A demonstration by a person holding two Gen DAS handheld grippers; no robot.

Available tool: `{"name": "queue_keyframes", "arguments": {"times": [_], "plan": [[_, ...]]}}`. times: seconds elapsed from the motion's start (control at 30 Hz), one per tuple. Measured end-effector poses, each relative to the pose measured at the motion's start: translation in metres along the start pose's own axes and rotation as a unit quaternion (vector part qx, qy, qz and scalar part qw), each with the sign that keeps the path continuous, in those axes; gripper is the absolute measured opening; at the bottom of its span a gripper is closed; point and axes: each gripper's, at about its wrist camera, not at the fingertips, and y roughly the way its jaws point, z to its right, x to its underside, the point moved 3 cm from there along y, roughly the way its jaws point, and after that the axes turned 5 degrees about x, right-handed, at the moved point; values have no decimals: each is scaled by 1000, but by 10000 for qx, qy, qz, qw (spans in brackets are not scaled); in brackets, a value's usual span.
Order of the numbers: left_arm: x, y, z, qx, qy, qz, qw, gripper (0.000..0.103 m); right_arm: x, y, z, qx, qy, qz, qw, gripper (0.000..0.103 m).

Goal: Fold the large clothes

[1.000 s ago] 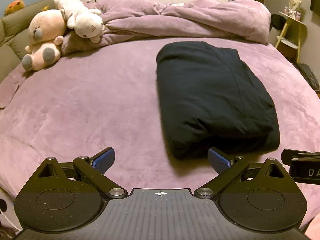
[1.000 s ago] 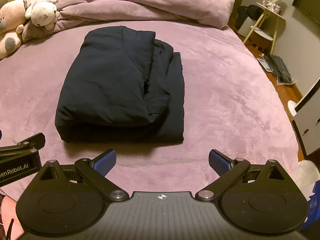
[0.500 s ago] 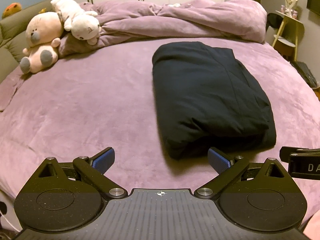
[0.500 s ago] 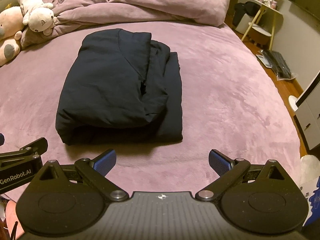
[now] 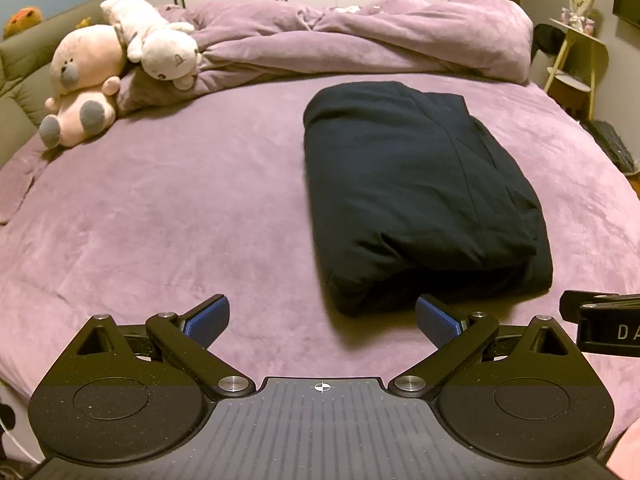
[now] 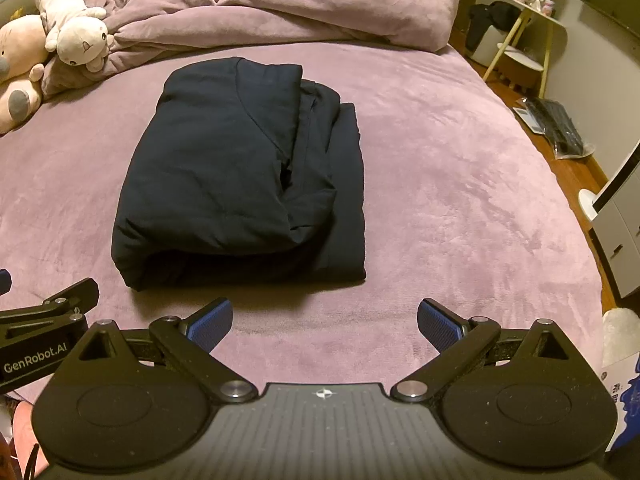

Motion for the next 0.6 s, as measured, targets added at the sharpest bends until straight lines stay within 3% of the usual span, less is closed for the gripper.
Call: {"name": "queue_keyframes", "arguments": {"times": [0.6], "plan": [[1, 0, 3, 49, 10, -44, 10000, 102, 0, -1, 3, -23, 33, 13, 10000, 99]]}}
